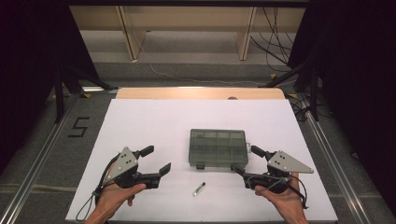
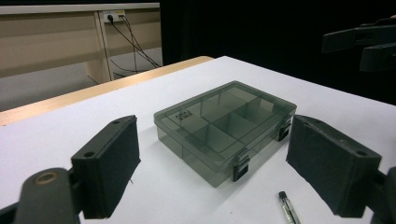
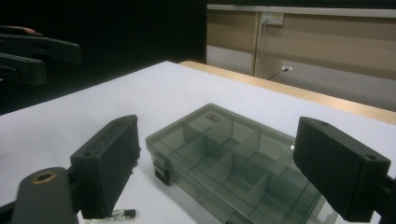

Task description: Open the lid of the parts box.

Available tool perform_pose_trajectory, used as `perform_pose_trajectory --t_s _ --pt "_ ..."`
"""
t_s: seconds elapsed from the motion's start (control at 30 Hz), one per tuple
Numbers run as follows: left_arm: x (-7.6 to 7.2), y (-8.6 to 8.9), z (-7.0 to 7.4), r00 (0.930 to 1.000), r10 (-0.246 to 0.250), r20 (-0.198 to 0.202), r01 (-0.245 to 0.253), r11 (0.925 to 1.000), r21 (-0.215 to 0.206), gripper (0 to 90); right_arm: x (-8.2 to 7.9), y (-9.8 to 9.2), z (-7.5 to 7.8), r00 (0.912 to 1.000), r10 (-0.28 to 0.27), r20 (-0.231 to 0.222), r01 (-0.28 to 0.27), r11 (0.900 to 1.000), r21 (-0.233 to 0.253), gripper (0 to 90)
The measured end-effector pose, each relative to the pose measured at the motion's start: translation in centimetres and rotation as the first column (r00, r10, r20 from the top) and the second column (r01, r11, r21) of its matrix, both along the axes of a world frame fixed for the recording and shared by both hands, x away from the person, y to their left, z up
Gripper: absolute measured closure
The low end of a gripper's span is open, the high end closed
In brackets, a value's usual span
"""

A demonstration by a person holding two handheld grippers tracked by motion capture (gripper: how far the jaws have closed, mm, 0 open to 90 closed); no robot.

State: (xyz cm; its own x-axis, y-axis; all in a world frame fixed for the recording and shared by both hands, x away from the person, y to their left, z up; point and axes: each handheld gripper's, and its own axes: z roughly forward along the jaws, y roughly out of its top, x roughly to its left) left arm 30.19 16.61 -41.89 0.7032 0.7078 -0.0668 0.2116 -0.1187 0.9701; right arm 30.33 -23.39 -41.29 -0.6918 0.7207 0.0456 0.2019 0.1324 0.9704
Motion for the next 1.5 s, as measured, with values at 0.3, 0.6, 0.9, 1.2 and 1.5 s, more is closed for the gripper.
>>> perform_pose_trajectory --t_s 0.3,0.6,0.9,1.2,1.5 --pt "0.3 0.2 -0.1 0.9997 0.022 -0.012 -0.022 0.9997 -0.006 16.7 0.3 -1.2 0.2 0.9996 -0.025 -0.011 0.024 0.998 -0.065 16.1" --pt "1.7 -1.2 -0.7 0.9993 0.02 -0.033 -0.019 0.9994 0.029 17.4 2.6 -3.8 -0.7 0.9971 -0.052 -0.056 0.049 0.997 -0.056 17.9" --pt "2.7 -2.9 -1.4 0.9989 -0.024 -0.04 0.027 0.9963 0.081 21.4 4.0 -4.9 -1.3 0.9936 -0.068 -0.09 0.054 0.987 -0.15 18.1" --pt "5.0 -3.6 -2.6 0.9972 -0.024 -0.071 0.034 0.9893 0.142 23.4 5.2 -5.8 -2.3 0.9945 -0.038 -0.097 0.014 0.973 -0.23 27.6" --pt "6.9 -3.7 -3.9 0.9943 -0.016 -0.105 0.036 0.982 0.186 39.3 5.9 -6.3 -2.9 0.994 0.016 -0.108 -0.051 0.945 -0.322 46.7"
